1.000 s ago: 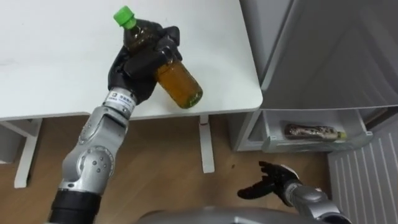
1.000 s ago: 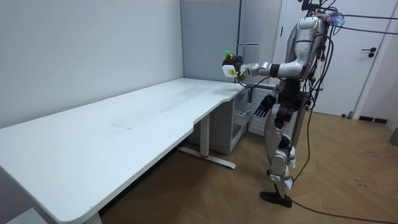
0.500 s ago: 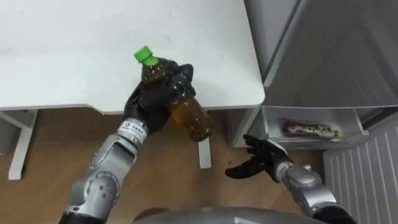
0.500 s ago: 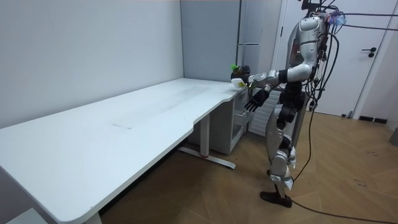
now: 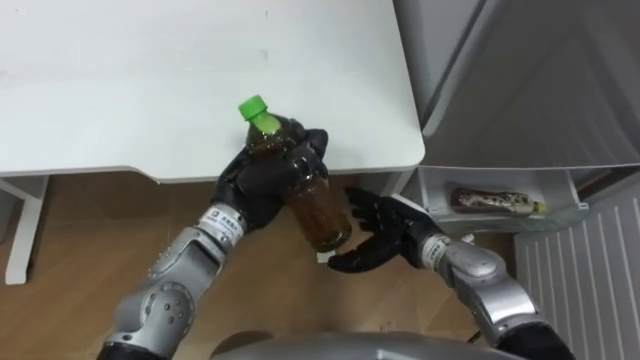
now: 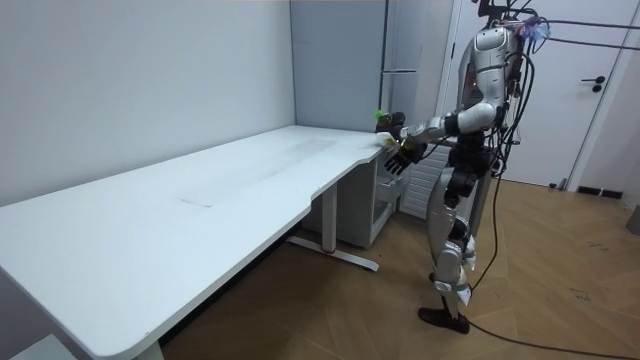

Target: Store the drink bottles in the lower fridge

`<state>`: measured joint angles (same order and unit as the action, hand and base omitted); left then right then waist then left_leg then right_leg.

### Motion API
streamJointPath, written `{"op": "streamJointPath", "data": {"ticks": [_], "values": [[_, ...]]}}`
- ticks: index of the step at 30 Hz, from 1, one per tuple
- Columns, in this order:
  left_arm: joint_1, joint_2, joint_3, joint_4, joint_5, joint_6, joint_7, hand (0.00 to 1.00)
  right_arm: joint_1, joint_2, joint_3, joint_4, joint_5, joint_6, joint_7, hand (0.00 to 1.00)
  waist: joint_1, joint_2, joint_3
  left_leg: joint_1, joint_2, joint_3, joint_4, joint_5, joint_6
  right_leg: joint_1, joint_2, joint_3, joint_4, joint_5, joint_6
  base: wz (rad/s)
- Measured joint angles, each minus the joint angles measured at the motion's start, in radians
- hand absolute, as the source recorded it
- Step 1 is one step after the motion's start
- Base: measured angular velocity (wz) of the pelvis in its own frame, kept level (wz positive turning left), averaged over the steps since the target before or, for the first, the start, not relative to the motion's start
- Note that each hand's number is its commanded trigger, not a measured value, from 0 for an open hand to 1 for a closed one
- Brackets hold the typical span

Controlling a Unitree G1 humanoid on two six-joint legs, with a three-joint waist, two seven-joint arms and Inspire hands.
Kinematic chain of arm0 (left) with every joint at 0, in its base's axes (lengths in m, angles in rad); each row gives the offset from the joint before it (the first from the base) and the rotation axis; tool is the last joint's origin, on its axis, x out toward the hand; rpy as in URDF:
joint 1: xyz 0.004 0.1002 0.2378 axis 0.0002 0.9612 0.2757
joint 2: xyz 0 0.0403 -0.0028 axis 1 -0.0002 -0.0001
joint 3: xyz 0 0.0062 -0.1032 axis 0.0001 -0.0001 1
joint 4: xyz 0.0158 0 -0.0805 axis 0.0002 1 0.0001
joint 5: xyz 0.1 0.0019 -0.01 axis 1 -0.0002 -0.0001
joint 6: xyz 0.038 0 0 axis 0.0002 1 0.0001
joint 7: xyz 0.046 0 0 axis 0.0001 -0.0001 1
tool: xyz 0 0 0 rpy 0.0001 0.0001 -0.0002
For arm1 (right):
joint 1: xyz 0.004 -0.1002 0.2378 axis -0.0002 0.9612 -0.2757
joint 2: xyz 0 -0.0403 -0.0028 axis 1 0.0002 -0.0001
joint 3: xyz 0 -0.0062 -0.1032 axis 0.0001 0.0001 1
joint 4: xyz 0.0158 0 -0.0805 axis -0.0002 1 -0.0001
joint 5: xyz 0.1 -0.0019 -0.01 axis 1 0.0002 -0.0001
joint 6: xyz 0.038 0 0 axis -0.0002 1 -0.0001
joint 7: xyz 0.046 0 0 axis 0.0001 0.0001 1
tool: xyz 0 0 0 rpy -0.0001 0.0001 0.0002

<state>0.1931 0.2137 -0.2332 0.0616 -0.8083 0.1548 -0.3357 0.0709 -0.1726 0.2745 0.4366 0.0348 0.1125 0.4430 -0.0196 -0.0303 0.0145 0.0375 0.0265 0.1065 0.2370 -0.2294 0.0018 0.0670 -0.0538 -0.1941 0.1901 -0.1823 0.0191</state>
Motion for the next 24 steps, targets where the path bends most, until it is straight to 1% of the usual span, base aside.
{"op": "streamJointPath", "data": {"ticks": [2,7,12,14,16,21,24], "values": [[0.0,0.016,-0.011,0.0,0.041,0.0,-0.001,1.0,0.0,-0.027,0.009,-0.024,0.0,0.0,0.044,0.0,-0.002,0.0,-0.0001,0.001,0.0,0.0,-0.001,0.0,0.0,0.0,0.0,0.001,0.0,0.0,0.0,0.0],[0.0,0.032,-0.025,0.001,0.107,0.0,-0.011,1.0,0.0,-0.04,0.018,-0.025,0.0,-0.001,0.102,0.0,-0.002,-0.001,0.0,0.004,0.004,0.002,-0.003,0.0,0.0,0.001,0.0,0.003,0.001,0.0,0.0,0.0],[-0.001,0.038,-0.031,0.001,0.114,-0.004,-0.018,1.0,0.0,-0.048,0.02,-0.04,0.004,-0.001,0.129,0.0,-0.003,-0.005,0.0026,0.005,0.004,0.004,-0.003,0.0,0.0,0.0,0.0,0.002,0.008,0.0,0.0,0.0],[-0.002,0.043,-0.044,0.001,0.114,-0.008,-0.018,1.0,0.0,-0.05,0.021,-0.068,0.004,-0.003,0.142,0.0,-0.003,-0.006,0.0028,0.006,0.004,0.005,-0.001,0.0,0.0,-0.001,0.0,0.002,0.014,0.0,0.0,0.0],[-0.005,0.042,-0.049,0.0,0.114,-0.008,-0.019,1.0,0.0,-0.05,0.021,-0.091,0.004,-0.003,0.15,0.0,-0.004,-0.006,0.0029,0.002,0.003,0.001,0.002,0.0,0.0,-0.002,-0.001,0.001,0.014,0.0,0.0,0.02],[-0.034,0.042,-0.057,0.0,0.16,-0.012,-0.029,1.0,0.008,-0.05,0.029,-0.149,0.008,-0.003,0.183,0.0,-0.003,-0.005,0.0026,-0.013,0.003,-0.003,0.015,0.0,0.0,-0.014,-0.002,-0.001,0.019,0.0,0.0,0.02],[-0.05,0.042,-0.076,0.0,0.181,-0.012,-0.03,1.0,0.018,-0.051,0.053,-0.159,0.044,-0.003,0.195,0.0,-0.006,-0.005,0.0026,-0.014,0.003,-0.003,0.017,0.0,0.0,-0.016,-0.002,0.0,0.026,0.0,0.0,0.0]]}}
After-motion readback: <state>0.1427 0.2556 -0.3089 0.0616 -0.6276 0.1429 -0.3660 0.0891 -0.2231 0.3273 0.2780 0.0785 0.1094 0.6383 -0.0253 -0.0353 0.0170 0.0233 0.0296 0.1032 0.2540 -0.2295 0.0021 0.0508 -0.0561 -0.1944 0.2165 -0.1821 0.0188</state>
